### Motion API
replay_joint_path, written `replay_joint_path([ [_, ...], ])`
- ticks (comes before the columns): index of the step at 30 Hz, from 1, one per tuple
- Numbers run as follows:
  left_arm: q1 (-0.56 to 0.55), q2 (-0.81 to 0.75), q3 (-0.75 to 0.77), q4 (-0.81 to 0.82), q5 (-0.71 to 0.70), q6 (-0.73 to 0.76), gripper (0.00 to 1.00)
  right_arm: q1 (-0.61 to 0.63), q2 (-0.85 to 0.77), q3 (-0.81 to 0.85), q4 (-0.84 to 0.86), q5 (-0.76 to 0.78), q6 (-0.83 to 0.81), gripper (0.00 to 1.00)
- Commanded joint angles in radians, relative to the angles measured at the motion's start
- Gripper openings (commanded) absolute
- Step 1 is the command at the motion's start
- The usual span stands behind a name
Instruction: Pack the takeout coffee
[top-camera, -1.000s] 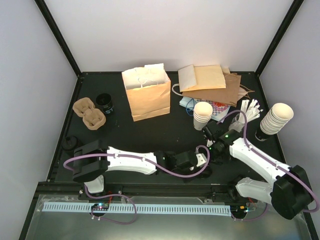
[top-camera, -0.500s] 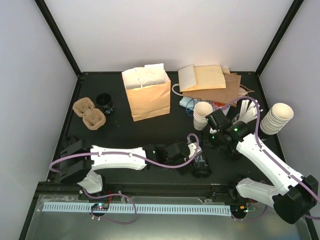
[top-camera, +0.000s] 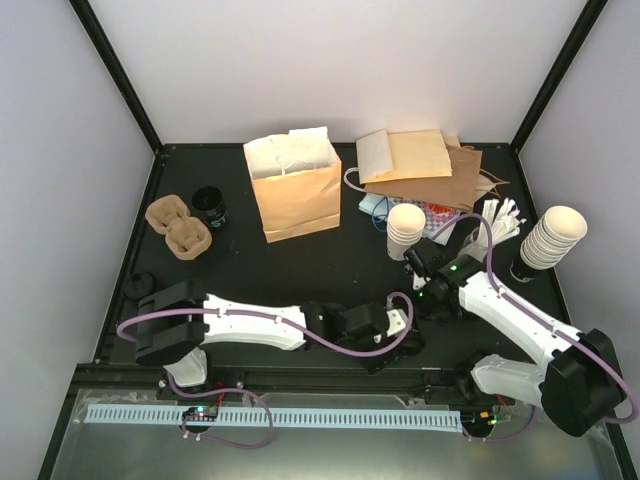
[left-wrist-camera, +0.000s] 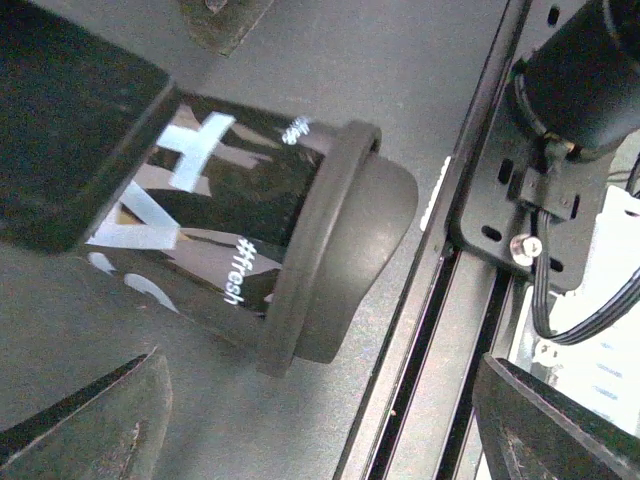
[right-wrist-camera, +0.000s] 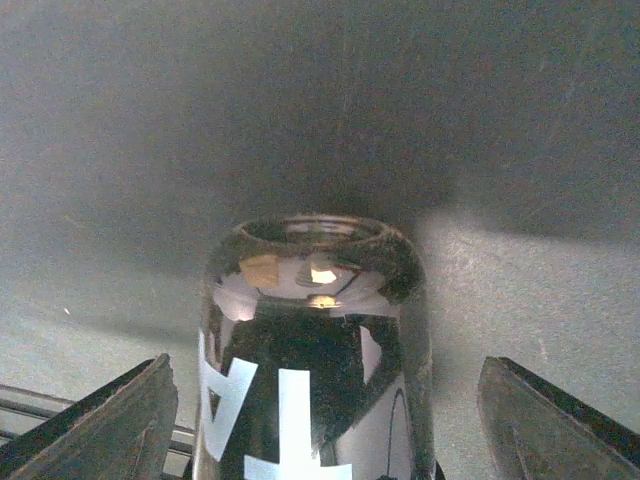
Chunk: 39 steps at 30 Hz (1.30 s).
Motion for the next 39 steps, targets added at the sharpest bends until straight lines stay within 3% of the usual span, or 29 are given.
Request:
replay_joint_path([
  [1,-0.021,0.054,0.052,0.024,-0.028,0.035,0.85,-0.006,-0.003,-0.057,0.069,-0.098,-0.013,0.85],
  [12,-0.022,0.114,0.077,0.039,-0.113,0.005,0.61,-0.006,0.015,-0.125,0.138,-0.169,-0.007,0.79],
  [16,-0.023,0.116,0.075,0.041,-0.119,0.001,0.47,-0.006,0.016,-0.129,0.138,-0.166,-0.007,0.79],
  [24,-0.021,0.091,0.083,-0.009,-0.118,-0.015,0.29,-0.007,-0.017,-0.041,0.073,-0.087,-0.003,0.84],
  [30,0.002,0.033,0.062,-0.018,-0.078,-0.065,0.26,-0.007,-0.048,0.113,-0.047,0.053,-0.024,0.91],
  [39,0.153,-0.097,-0.006,-0.035,0.177,-0.198,0.24,-0.008,-0.086,0.283,-0.054,0.166,-0.056,0.93],
])
